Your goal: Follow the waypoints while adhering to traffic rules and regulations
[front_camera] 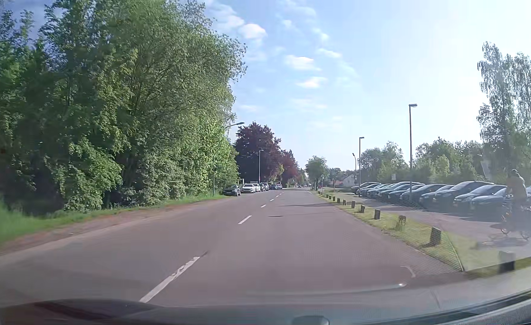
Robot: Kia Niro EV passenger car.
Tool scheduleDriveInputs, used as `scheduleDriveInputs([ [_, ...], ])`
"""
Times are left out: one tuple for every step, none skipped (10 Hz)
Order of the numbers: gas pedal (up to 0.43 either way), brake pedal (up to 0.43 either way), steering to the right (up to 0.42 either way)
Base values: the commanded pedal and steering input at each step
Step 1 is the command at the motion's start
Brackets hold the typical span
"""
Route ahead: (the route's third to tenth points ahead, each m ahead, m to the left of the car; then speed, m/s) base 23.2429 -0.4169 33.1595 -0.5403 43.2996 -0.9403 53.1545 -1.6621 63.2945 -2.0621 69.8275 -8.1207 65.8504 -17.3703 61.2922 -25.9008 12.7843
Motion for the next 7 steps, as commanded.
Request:
scheduleDriveInputs([
  [0.0,0.244,0.001],
  [0.0,0.25,0.001],
  [0.0,0.25,0.002],
  [0.0,0.25,0.004],
  [0.0,0.25,0.005],
  [0.0,0.256,0.005],
  [0.0,0.25,0.005],
])
